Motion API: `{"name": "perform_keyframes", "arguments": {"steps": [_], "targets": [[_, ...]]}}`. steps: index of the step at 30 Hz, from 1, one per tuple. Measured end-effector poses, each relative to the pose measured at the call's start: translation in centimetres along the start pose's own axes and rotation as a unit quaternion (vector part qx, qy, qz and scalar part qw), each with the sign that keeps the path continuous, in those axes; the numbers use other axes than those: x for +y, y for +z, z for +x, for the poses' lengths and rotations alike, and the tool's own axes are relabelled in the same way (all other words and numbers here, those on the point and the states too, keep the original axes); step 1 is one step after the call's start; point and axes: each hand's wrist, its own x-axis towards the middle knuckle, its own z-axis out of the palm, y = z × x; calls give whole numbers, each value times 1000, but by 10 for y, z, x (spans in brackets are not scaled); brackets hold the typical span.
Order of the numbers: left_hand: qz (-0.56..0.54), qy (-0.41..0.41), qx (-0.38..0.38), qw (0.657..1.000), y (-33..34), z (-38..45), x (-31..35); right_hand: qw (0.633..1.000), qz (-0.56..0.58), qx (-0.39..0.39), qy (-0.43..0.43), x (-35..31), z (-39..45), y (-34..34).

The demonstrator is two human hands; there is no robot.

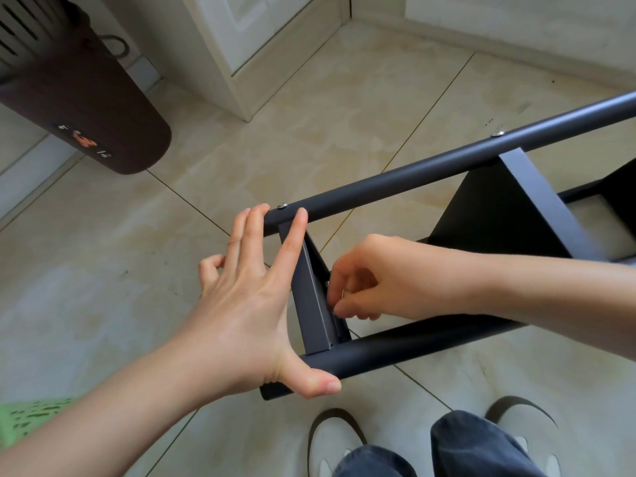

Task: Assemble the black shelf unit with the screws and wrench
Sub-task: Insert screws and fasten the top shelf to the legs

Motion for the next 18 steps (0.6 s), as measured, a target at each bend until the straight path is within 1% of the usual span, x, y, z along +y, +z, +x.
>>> {"name": "perform_keyframes", "arguments": {"steps": [3, 6, 8, 11, 13, 18], "targets": [[-2, 4, -1, 1000, 0, 0, 1, 996, 52, -62, 36, -3, 10, 5], [-5, 7, -1, 1000, -1, 0, 2, 983, 132, -104, 78, -2, 15, 10], [1, 6, -2, 1000, -1, 1, 3, 969, 186, -138, 88, -1, 16, 10], [9, 6, -3, 1000, -1, 1, 4, 938, 267, -197, 99, 1, 18, 6], [13, 7, -3, 1000, -1, 1, 4, 926, 283, -227, 101, 3, 19, 3], [16, 10, -2, 1000, -2, 0, 4, 898, 331, -267, 112, 9, 24, 1]]}}
